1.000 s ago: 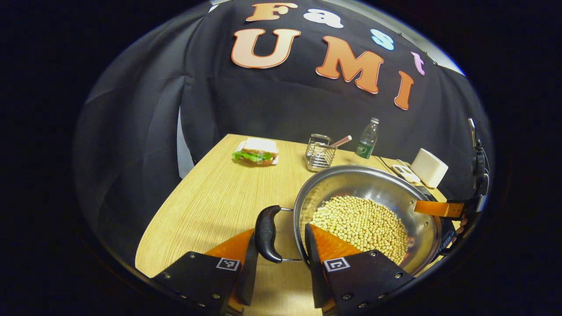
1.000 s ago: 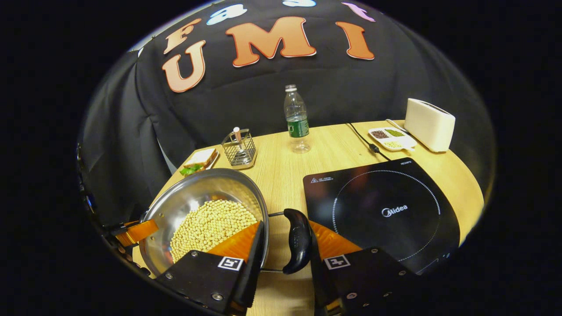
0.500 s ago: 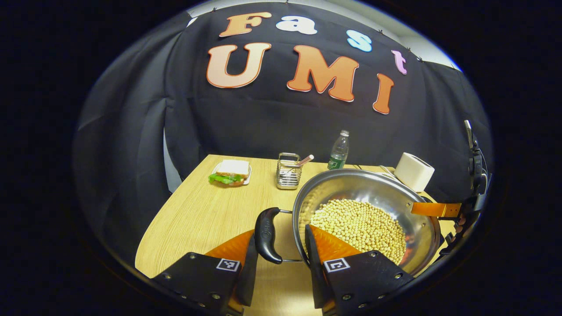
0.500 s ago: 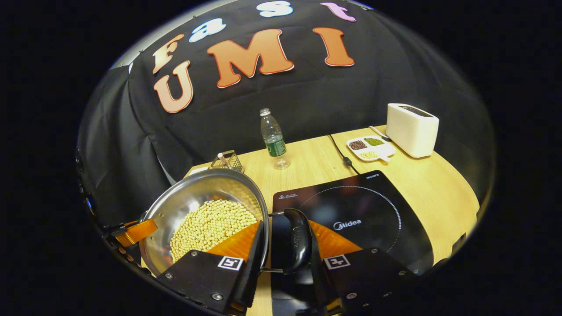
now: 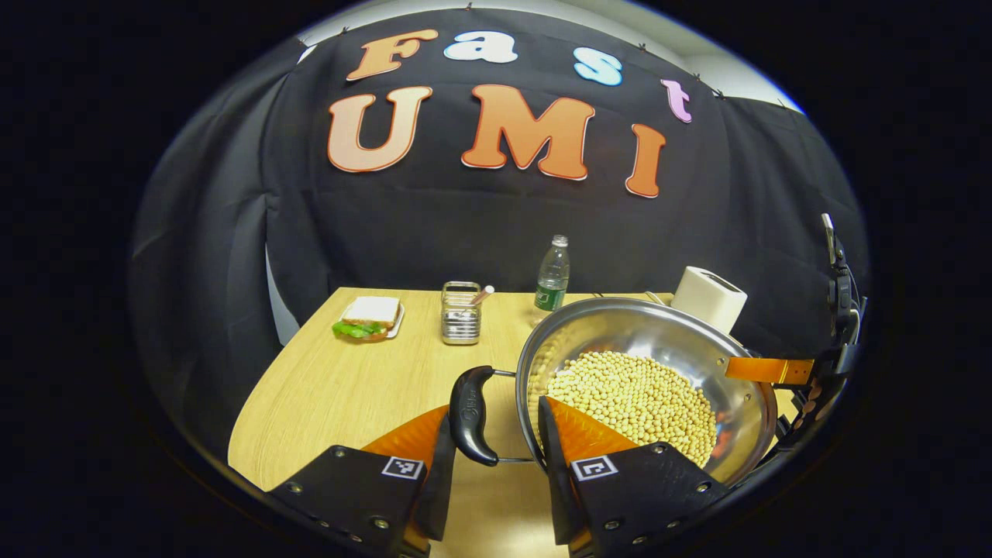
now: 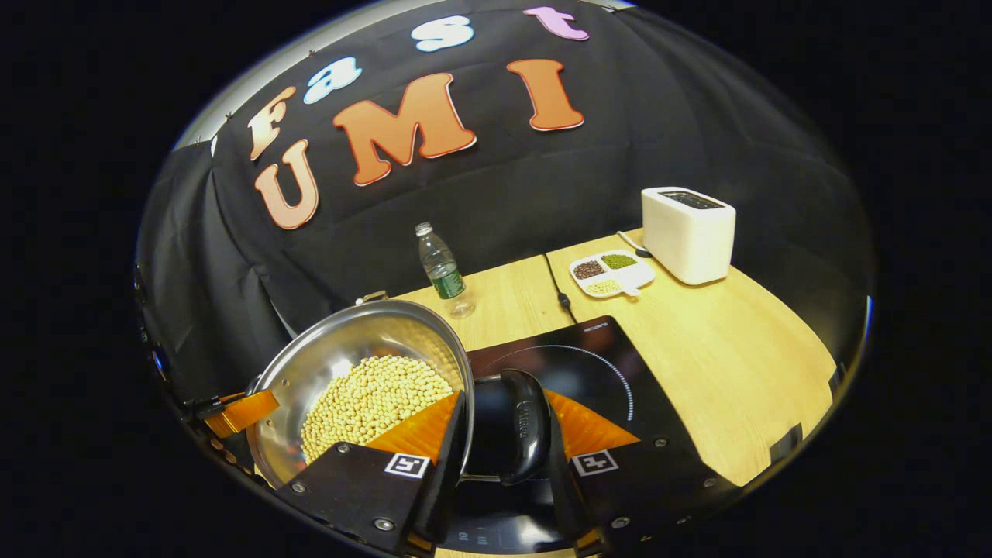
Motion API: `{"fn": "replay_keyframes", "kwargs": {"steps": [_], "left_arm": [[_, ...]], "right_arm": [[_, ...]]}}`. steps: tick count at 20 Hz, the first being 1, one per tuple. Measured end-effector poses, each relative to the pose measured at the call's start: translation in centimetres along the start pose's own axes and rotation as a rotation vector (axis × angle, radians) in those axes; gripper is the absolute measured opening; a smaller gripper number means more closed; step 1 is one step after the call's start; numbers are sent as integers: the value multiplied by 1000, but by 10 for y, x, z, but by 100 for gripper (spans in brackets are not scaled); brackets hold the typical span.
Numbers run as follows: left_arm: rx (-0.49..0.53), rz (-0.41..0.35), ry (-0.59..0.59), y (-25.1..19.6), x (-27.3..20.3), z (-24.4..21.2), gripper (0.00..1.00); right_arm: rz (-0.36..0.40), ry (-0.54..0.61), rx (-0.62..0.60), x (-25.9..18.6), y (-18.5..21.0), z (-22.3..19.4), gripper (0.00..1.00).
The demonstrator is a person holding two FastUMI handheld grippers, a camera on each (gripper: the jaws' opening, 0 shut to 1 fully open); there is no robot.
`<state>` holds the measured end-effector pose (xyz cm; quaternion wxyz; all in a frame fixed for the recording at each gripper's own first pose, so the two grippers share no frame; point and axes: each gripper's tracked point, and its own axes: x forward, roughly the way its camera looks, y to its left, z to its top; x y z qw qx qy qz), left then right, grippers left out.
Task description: First push the handle of the pot to place it horizontally, then grasp the pot with both hands and set it on the induction cooktop.
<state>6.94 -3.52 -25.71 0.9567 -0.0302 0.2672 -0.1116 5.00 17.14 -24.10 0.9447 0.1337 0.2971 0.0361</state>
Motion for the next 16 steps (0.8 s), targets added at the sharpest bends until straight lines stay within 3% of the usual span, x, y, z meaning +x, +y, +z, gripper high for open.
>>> {"fn": "replay_keyframes", "kwargs": {"steps": [8, 9, 10, 13, 16], "left_arm": [[33, -35, 15, -67, 13, 3, 54], [31, -39, 18, -73, 16, 2, 54], [34, -42, 23, -78, 18, 0, 54], [48, -42, 27, -93, 22, -1, 53], [57, -44, 42, -103, 29, -9, 54]], "right_arm": [[-31, 1, 49, -6, -62, 10, 52], [-35, 3, 51, -7, -67, 11, 48], [-38, 1, 52, -7, -72, 12, 53], [-41, -4, 62, -7, -86, 15, 48], [-46, 10, 66, -2, -97, 10, 53]]}}
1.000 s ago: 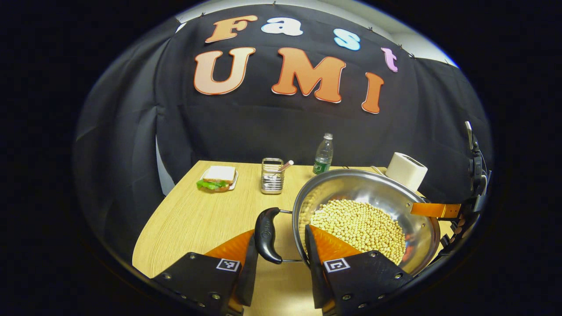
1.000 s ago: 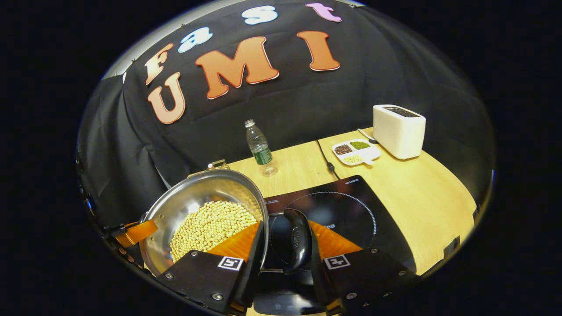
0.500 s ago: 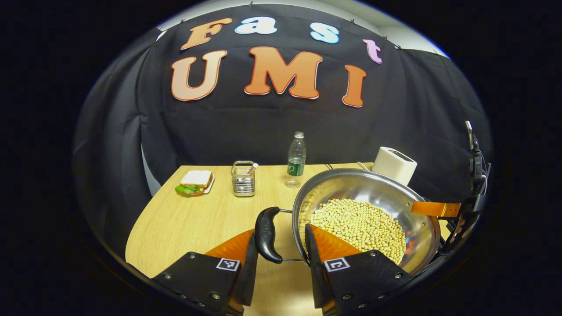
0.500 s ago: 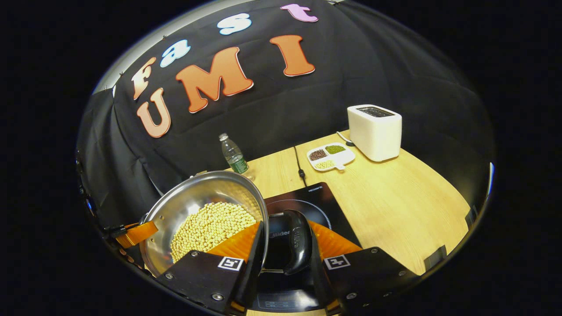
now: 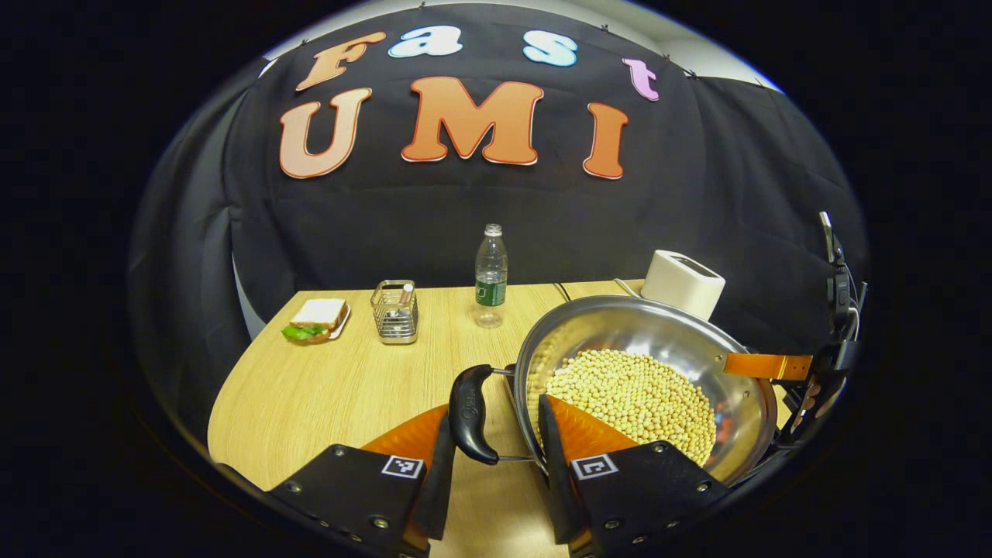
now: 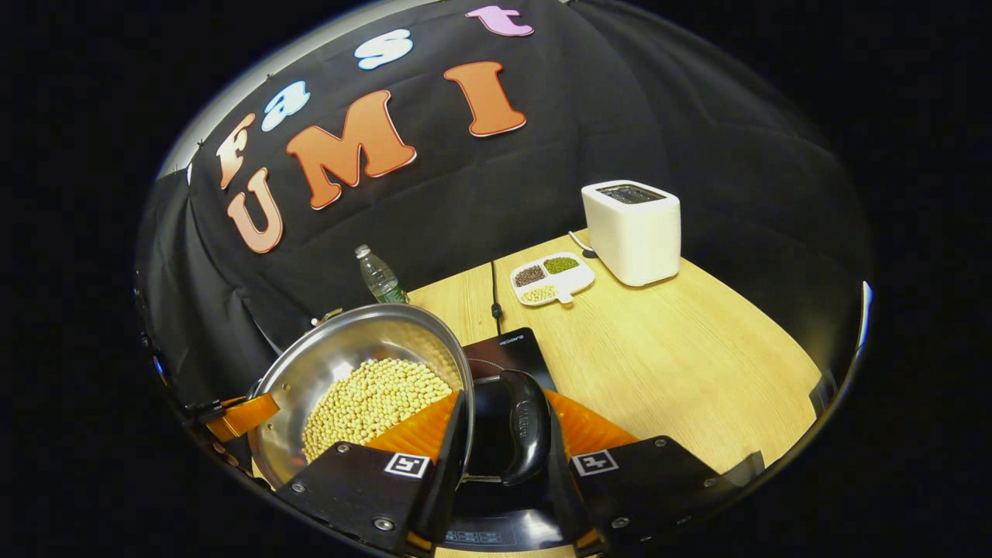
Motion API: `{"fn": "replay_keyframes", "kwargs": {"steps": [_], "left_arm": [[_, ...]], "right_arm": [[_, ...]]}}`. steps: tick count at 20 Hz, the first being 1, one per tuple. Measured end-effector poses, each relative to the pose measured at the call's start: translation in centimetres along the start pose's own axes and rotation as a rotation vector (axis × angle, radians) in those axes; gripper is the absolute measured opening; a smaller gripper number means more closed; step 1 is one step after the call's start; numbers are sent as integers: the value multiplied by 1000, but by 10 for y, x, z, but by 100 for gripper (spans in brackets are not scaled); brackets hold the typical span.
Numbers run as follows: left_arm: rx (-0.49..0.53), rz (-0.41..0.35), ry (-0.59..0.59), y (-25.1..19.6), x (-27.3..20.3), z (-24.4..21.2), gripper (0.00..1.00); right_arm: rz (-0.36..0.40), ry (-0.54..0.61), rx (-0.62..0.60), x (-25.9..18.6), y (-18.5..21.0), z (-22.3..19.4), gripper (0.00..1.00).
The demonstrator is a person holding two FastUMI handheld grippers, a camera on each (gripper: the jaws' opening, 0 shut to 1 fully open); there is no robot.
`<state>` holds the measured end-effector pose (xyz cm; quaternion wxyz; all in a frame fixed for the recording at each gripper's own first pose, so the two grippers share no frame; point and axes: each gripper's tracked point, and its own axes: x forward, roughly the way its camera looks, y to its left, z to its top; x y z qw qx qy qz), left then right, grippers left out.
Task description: First push the handle of the pot to place it horizontally, then grasp the pot with both hands and set it on the induction cooktop.
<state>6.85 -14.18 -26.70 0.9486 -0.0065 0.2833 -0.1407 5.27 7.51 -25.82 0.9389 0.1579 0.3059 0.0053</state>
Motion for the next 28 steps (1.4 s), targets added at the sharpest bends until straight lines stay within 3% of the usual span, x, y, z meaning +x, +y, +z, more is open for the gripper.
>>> {"fn": "replay_keyframes", "kwargs": {"steps": [2, 3, 4, 5, 9, 10, 13, 14, 15, 17, 18, 19, 20, 21, 22, 28], "left_arm": [[-5, -4, 12, -5, 7, -6, 54], [-8, -7, 19, -8, 11, -9, 53], [-12, -12, 29, -10, 18, -13, 54], [-15, -18, 38, -12, 23, -18, 54], [-10, -44, 72, -27, 43, -30, 54], [-10, -50, 79, -31, 49, -33, 54], [-14, -62, 96, -33, 58, -37, 54], [-19, -62, 100, -32, 61, -38, 54], [-26, -60, 99, -31, 63, -38, 54], [-45, -57, 97, -26, 60, -42, 54], [-53, -53, 99, -23, 56, -43, 58], [-38, -33, 66, -17, 52, -33, 57], [-16, -7, 16, -12, 44, -17, 59], [9, 32, -39, -5, 34, 2, 61], [25, 65, -83, 3, 23, 21, 75], [50, 267, -410, 61, -78, 144, 80]], "right_arm": [[-6, 16, 2, 5, -8, -4, 48], [-11, 24, 2, 9, -12, -6, 53], [-17, 30, 0, 11, -17, -7, 48], [-25, 35, -3, 13, -22, -7, 53], [-58, 42, -8, 23, -40, -7, 53], [-65, 47, -6, 25, -44, -8, 48], [-72, 60, -5, 31, -49, -10, 53], [-71, 65, -9, 33, -50, -12, 48], [-73, 66, -15, 35, -48, -13, 53], [-75, -3, -50, 32, -44, 2, 58], [-92, -50, -76, 29, -44, 16, 53], [-89, -75, -98, 23, -40, 26, 69], [-76, -89, -110, 15, -35, 35, 75], [-64, -100, -118, 8, -31, 43, 90], [-60, -117, -129, 0, -29, 54, 95], [-52, -362, -193, -87, -18, 150, 95]]}}
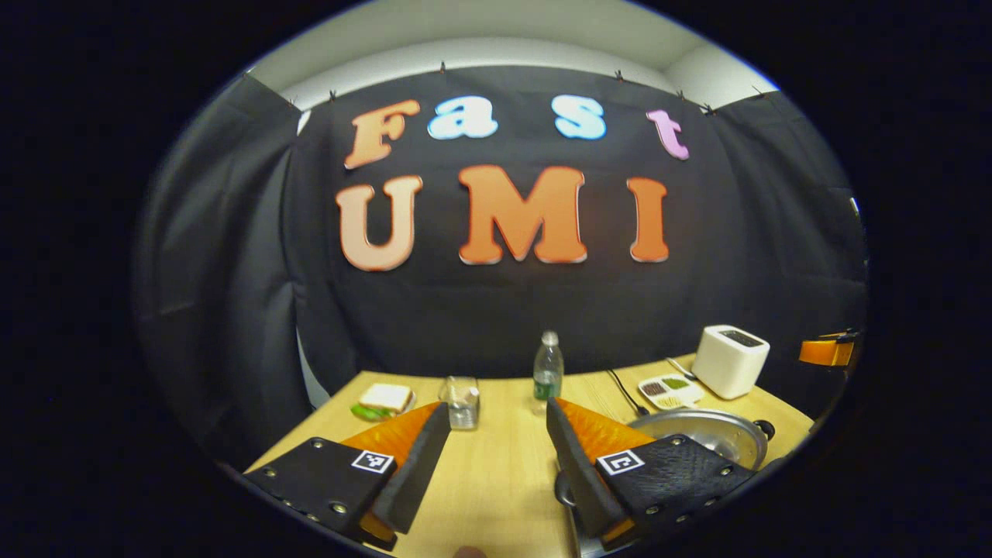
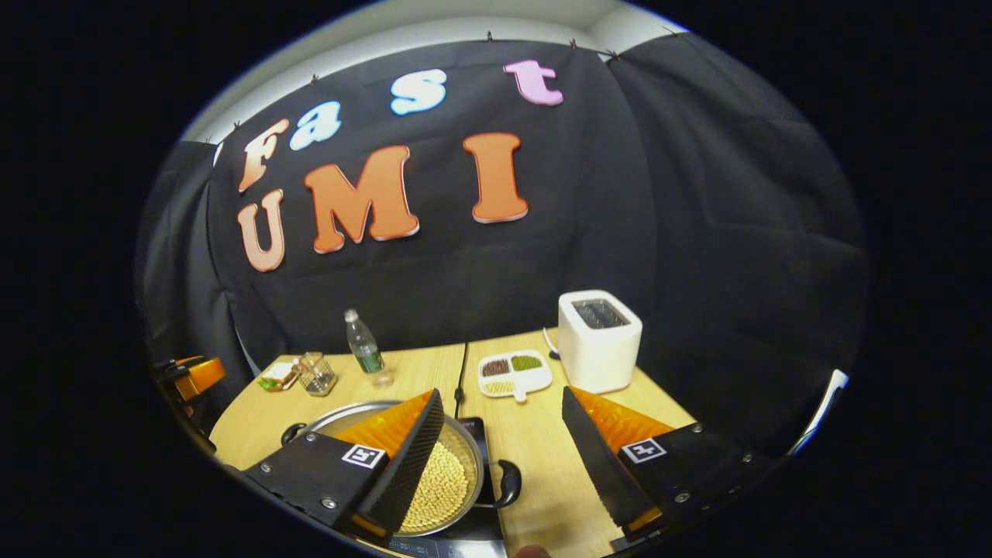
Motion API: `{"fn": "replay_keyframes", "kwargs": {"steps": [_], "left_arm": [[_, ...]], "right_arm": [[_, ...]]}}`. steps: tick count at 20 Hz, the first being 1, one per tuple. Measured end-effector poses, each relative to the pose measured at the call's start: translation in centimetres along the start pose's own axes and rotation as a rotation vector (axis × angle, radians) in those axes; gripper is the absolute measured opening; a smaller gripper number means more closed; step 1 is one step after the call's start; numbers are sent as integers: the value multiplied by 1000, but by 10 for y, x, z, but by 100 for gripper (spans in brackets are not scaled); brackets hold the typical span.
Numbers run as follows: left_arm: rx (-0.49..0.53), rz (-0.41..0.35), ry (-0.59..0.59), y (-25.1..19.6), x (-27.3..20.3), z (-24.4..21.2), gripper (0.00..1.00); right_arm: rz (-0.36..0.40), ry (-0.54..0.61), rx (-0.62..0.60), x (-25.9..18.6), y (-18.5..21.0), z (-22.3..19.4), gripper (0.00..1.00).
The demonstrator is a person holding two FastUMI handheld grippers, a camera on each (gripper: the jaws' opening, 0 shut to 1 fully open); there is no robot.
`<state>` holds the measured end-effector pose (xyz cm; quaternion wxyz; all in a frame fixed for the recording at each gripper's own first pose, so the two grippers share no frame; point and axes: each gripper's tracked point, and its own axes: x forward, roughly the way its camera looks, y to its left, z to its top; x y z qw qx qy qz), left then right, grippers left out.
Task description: First push the handle of the pot to place it horizontally, then grasp the pot with both hands and set it on the induction cooktop.
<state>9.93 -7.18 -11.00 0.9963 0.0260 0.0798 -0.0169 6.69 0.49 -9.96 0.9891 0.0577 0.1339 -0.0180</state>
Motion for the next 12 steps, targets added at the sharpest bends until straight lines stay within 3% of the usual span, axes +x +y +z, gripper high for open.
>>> {"fn": "replay_keyframes", "kwargs": {"steps": [3, 7, 12], "left_arm": [[-45, 6, -57, 17, -34, 49, 90], [-59, 6, -164, 44, -69, 108, 89], [-32, 55, -201, 68, -111, 125, 90]], "right_arm": [[11, -92, -6, -26, -1, 45, 95], [30, -148, -23, -54, -2, 71, 95], [6, -202, -35, -79, -15, 88, 95]]}}
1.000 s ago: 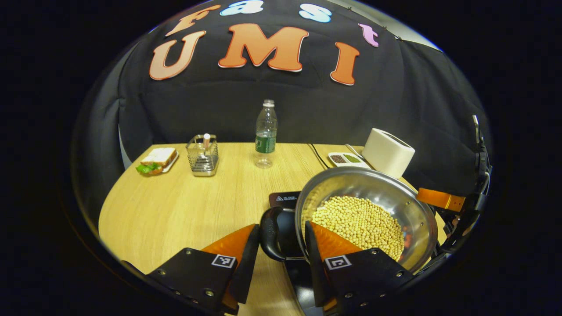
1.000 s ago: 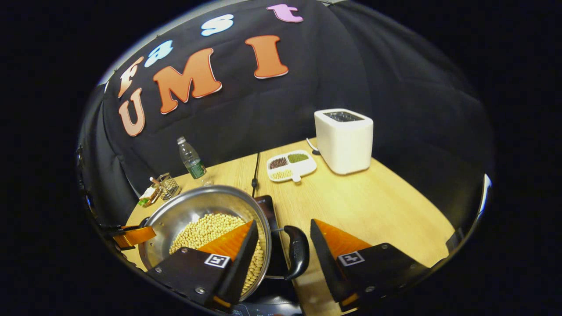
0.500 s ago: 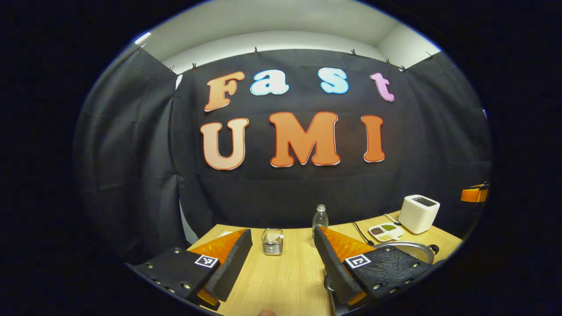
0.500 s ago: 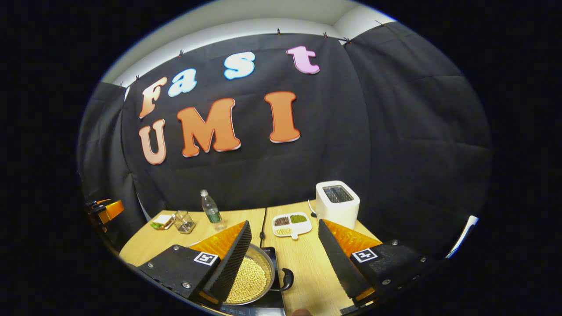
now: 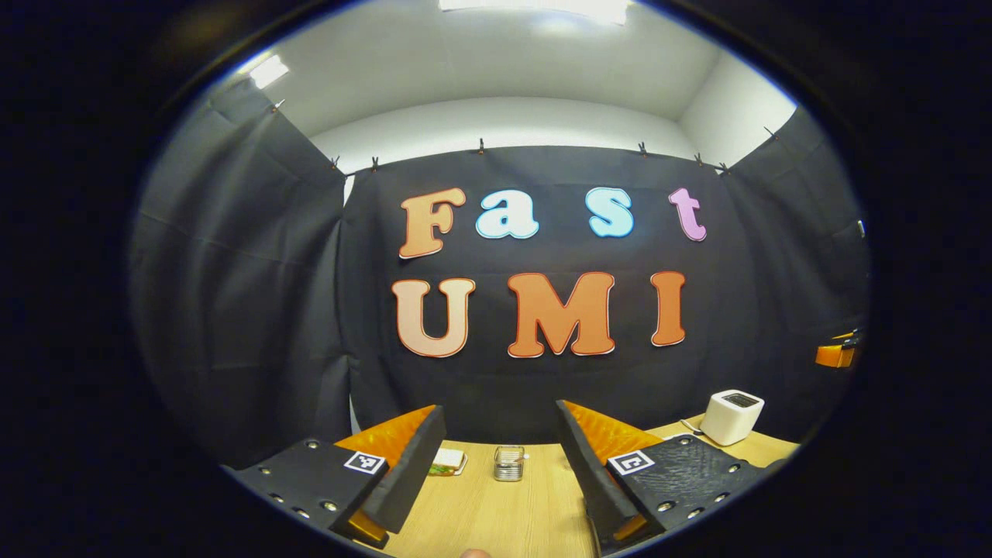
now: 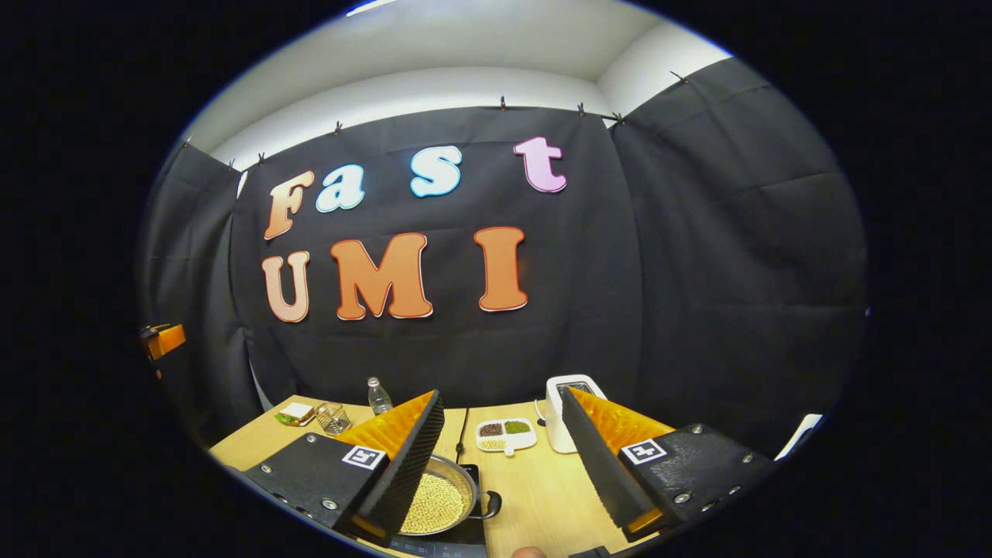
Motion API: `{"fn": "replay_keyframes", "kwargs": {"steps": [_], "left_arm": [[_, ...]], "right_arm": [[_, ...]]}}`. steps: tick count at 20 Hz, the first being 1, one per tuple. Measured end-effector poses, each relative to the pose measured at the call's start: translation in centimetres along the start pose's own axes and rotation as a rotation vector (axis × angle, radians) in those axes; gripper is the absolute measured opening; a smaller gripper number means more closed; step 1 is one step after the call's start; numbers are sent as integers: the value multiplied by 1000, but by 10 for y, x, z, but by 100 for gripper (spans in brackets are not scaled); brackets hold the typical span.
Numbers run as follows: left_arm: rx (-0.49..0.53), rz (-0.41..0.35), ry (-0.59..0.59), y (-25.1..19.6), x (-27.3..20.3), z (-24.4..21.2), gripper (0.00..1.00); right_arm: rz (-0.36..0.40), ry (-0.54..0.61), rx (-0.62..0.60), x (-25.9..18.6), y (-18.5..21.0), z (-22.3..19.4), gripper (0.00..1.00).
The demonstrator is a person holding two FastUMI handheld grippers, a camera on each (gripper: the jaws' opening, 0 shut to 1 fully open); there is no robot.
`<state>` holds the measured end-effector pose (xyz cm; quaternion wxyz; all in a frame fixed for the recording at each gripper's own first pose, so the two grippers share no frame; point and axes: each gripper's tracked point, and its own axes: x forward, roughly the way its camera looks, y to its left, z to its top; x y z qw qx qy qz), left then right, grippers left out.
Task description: First push the handle of the pot to place it horizontally, then grasp the pot with both hands and set it on the induction cooktop.
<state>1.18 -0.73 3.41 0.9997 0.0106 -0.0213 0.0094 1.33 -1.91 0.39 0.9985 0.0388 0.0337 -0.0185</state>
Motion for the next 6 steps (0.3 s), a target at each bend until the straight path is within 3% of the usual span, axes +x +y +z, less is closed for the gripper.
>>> {"fn": "replay_keyframes", "kwargs": {"steps": [1, 2, 6], "left_arm": [[1, -3, -10, 0, -4, 3, 89], [-1, -2, -13, 3, -7, 5, 88], [-4, -11, 9, 1, -16, 0, 90]], "right_arm": [[3, -5, 7, -3, 1, 2, 100], [5, -8, 9, -5, 1, 3, 95], [0, -22, 11, -12, -5, 7, 95]]}}
